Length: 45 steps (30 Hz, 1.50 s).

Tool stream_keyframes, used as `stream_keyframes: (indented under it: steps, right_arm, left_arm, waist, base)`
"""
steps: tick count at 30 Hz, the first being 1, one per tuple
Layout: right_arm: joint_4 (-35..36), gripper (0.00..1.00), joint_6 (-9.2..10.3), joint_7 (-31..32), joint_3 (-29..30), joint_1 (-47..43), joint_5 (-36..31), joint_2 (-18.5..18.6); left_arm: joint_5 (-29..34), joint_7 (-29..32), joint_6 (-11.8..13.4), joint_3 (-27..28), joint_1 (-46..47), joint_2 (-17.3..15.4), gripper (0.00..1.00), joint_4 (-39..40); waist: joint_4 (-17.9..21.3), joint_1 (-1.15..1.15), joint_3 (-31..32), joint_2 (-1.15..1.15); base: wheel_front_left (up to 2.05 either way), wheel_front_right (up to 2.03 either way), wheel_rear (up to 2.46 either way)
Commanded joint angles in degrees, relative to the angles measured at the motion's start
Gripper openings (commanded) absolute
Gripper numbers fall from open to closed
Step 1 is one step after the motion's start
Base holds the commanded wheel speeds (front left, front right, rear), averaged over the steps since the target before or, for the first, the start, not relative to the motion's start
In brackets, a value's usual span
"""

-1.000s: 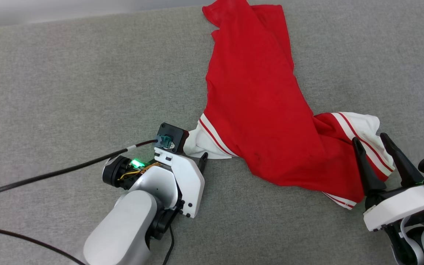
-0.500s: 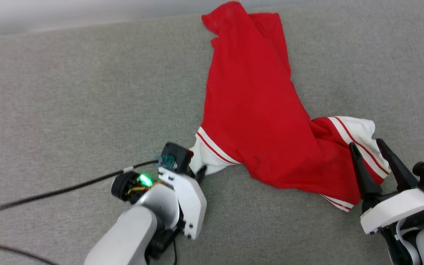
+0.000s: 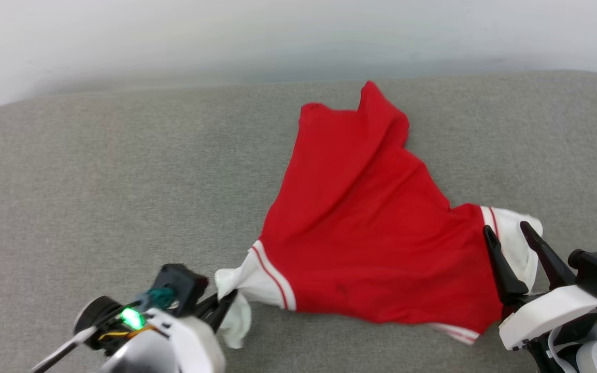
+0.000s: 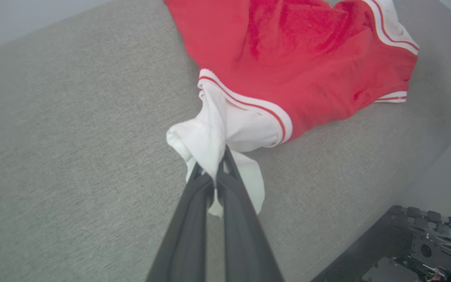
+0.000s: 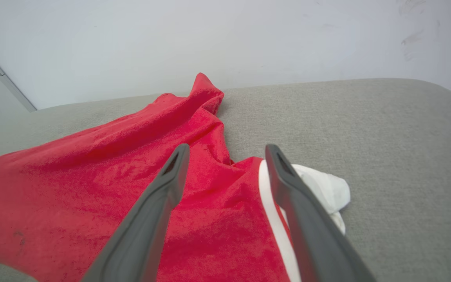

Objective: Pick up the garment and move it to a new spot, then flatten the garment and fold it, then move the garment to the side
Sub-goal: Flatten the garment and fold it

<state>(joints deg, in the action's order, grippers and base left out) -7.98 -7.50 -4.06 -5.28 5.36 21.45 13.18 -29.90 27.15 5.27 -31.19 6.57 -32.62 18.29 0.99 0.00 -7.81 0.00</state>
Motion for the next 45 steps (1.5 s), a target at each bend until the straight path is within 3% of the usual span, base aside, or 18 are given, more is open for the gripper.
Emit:
stream_keyframes:
  steps: [1,4,8,10,21,22,23,24,30,39,45]
  right_arm:
    - [0.24,1.00,0.02,0.18,0.10,-0.72,-0.47,-0.35]
    - [0.52,1.00,0.02,0.22,0.32,-1.01,-0.55,-0.41]
    - [0.97,1.00,0.02,0.46,0.09,-0.47,-0.49,-0.13]
    - [1.09,1.00,0.02,0.60,-0.09,0.19,-0.33,0.13]
    - [1.72,1.00,0.02,0.53,-0.68,2.88,0.06,1.66]
    - [1.63,1.00,0.02,0.46,-0.77,3.03,0.07,1.71]
    - [1.52,1.00,0.02,0.59,-0.79,3.19,0.19,1.73]
    - [1.43,1.00,0.02,0.62,-0.81,3.30,0.24,1.71]
    - [0.65,1.00,0.02,0.88,-0.12,2.30,0.06,2.31]
    - [2.14,1.00,0.02,3.32,0.94,0.38,-0.85,2.93]
    - [4.95,1.00,0.03,11.23,0.33,-2.50,1.22,5.53]
  left_arm:
    - [-0.45,0.33,1.02,1.17,-1.60,-1.07,0.00,1.90]
    - [-1.58,0.52,3.57,4.67,-4.15,-3.46,0.00,6.03]
    - [-3.36,1.55,4.57,7.46,-4.89,-5.36,0.00,6.15]
    - [-3.00,2.58,3.72,7.63,-3.20,-6.57,0.00,3.91]
    - [-2.81,2.59,-1.22,5.47,9.44,-2.88,0.00,-17.06]
    - [-2.58,2.29,-1.72,5.08,10.29,-2.63,0.21,-18.75]
    - [-2.34,1.78,-2.26,4.81,11.38,-2.16,0.97,-20.46]
    - [-2.15,1.15,-2.69,4.60,12.24,-1.67,1.00,-22.12]
    - [-0.47,-6.63,-4.22,3.60,13.75,1.21,1.00,-28.76]
    - [3.12,-27.37,-1.54,5.83,9.90,4.15,1.00,-27.25]
    - [4.86,-38.15,1.63,7.48,4.80,5.38,1.00,-20.46]
  waist:
    - [-0.75,0.00,0.66,0.00]
    - [-1.02,0.00,0.51,0.00]
    - [-0.59,0.00,-0.69,0.00]
    - [-0.09,0.00,-1.65,0.00]
    - [2.52,0.00,-7.75,0.00]
    - [2.67,0.00,-8.10,0.00]
    - [2.73,0.00,-8.41,0.00]
    - [2.74,0.00,-8.58,0.00]
    - [1.57,0.00,-6.73,0.00]
    - [-1.82,0.00,-0.96,0.00]
    - [-3.43,0.00,0.66,0.00]
  base:
    - [0.00,0.00,0.00]
    - [0.00,0.00,0.00]
    - [0.00,0.00,0.00]
    - [0.00,0.00,0.00]
    - [0.00,0.00,0.00]
    - [0.00,0.00,0.00]
    - [0.00,0.00,0.00]
    - [0.00,0.00,0.00]
    - [0.00,0.00,0.00]
    - [0.00,0.00,0.00]
    - [0.00,0.00,0.00]
